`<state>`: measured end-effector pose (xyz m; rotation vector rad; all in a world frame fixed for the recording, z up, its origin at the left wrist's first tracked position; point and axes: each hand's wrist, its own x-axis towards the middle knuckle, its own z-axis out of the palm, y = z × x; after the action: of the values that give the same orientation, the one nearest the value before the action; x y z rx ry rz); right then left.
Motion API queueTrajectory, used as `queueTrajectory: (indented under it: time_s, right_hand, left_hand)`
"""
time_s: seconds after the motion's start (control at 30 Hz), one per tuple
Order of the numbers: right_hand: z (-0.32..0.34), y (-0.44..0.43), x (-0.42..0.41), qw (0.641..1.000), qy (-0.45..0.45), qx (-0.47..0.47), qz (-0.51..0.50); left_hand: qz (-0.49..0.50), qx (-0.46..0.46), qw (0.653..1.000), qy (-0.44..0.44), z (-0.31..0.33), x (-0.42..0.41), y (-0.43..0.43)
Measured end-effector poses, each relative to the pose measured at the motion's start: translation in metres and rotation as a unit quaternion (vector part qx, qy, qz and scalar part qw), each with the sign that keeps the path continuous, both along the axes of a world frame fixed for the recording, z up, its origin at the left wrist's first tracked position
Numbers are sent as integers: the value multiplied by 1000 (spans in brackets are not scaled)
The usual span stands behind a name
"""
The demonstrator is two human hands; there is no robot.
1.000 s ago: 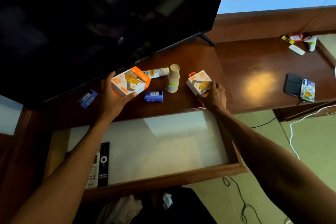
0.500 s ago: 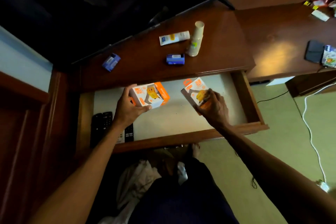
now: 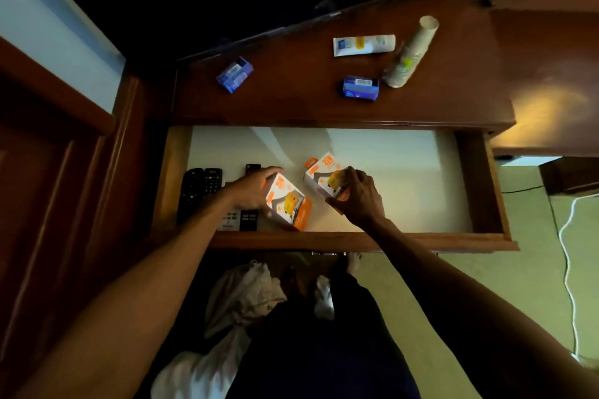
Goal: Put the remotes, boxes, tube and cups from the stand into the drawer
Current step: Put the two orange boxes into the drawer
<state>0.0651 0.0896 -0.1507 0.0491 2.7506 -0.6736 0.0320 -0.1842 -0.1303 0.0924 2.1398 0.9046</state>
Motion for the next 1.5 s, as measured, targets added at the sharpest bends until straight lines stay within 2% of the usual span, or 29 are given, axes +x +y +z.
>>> queueTrajectory:
  time_s: [0.1,0.2,0.33,0.47,0.57,0.63,0.7,0.87,1.0,1.13,1.3,1.5]
  right_hand:
    - [-13,-7,-4,1000,-12,12,-9]
    - [-21,-8,-7,999,-18,11,-30]
    - [-26,-1,-8,998,-43,-1,-49]
    - [-27,4,-6,995,-87,-2,-39]
    - [-25,7,-10,994,-100,1,-35]
    - [-24,9,-14,994,-104,4,-30]
    - [-24,10,-17,994,-110,-2,-28]
    - [-31,0,-22,991,-128,-30,-33]
    - [-37,-10,-21,988,-142,-57,-30]
    - [-40,-25,-17,986,-150,-67,-23]
    - [-42,-30,-14,980,-189,-66,-15]
    - [-37,-35,-10,973,-211,-95,0]
  left_hand:
    - [-72,-67,994,39,-12,-18,7]
    - [-170,-140,970,98,-24,-35,12]
    - [-217,-166,953,129,-25,-50,28]
    - [-170,-149,961,158,-34,-40,36]
    - [-27,-105,980,165,-40,-26,38]
    - [88,-99,977,167,-40,-17,42]
    - [129,-125,971,155,-41,-8,47]
    - [99,-110,984,104,-46,-5,50]
    - [70,-111,984,118,-40,-21,44]
    - [46,-160,974,153,-35,-24,31]
    - [-1,-238,959,154,-25,-13,20]
    - [17,-232,963,134,-29,0,15]
